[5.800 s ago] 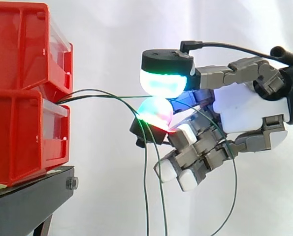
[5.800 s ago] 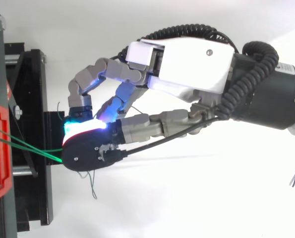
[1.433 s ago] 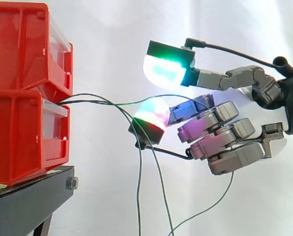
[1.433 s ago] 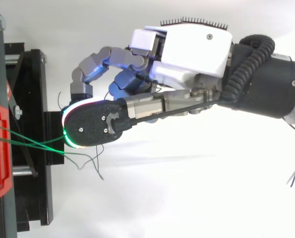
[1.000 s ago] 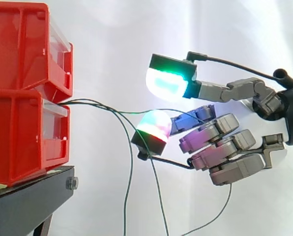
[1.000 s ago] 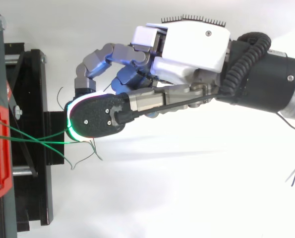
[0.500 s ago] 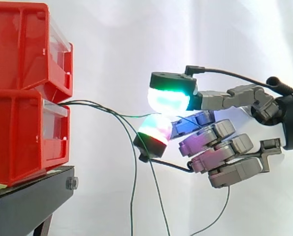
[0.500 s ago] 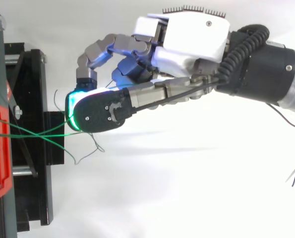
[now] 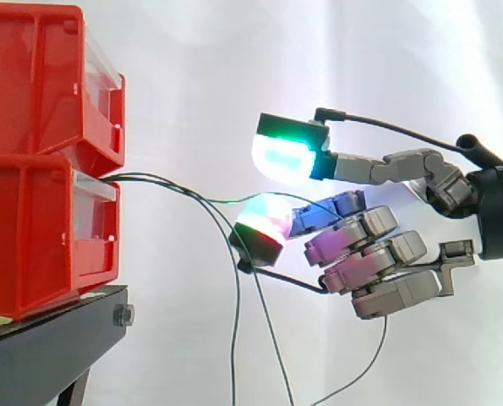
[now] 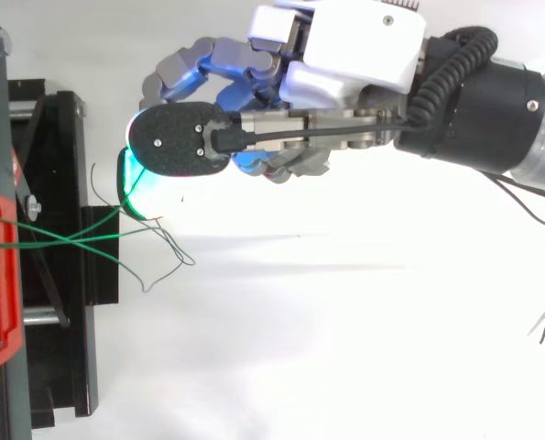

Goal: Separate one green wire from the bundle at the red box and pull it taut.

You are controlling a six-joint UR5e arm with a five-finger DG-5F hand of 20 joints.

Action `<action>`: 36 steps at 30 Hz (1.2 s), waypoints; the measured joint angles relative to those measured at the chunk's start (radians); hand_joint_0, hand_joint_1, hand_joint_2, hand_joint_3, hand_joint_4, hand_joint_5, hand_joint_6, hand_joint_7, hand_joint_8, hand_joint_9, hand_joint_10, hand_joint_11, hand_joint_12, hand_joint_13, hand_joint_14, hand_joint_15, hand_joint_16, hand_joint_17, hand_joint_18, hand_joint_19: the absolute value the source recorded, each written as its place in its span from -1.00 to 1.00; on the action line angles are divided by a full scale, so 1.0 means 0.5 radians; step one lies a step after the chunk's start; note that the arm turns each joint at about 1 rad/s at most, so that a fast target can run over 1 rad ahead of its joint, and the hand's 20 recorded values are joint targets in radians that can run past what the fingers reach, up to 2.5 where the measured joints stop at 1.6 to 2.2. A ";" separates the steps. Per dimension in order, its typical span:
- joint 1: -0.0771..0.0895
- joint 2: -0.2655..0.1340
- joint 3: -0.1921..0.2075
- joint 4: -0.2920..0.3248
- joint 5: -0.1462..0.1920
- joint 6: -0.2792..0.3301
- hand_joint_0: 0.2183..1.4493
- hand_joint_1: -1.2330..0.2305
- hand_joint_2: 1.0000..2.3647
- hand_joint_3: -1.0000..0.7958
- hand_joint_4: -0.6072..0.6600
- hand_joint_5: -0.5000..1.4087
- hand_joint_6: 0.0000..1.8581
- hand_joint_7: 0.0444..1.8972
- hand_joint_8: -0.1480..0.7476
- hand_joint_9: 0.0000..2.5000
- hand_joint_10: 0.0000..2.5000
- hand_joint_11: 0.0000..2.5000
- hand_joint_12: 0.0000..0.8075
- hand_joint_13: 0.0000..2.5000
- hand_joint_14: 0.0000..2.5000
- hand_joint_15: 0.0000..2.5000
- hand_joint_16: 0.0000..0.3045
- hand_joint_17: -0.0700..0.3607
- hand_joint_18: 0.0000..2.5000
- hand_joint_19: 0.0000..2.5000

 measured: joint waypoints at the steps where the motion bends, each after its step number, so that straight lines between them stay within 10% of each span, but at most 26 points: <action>1: 0.000 0.000 0.000 0.002 0.000 -0.001 -0.38 0.04 -0.97 -0.15 0.12 -0.65 -0.02 0.04 -0.03 -0.31 1.00 0.10 -0.14 -0.17 1.00 -0.09 -0.73 -0.25 0.25 0.53; 11: 0.015 0.000 0.000 0.012 0.008 -0.027 -0.34 -0.28 -0.97 0.04 0.11 -0.66 0.00 -0.01 0.04 -0.34 1.00 0.08 -0.04 -0.15 1.00 -0.09 -0.67 -0.15 0.27 0.38; 22: 0.014 0.002 0.000 0.021 0.004 -0.031 -0.26 -0.47 -1.00 -0.41 0.12 -0.68 0.01 -0.03 -0.04 -0.40 1.00 0.08 -0.16 -0.22 1.00 -0.05 -0.74 -0.26 0.20 0.49; 36: -0.001 0.001 0.042 0.019 0.000 -0.082 -0.38 0.18 -0.99 -0.38 0.15 -0.65 -0.02 0.03 -0.01 -0.30 1.00 0.09 -0.15 -0.16 1.00 -0.08 -0.74 -0.27 0.24 0.53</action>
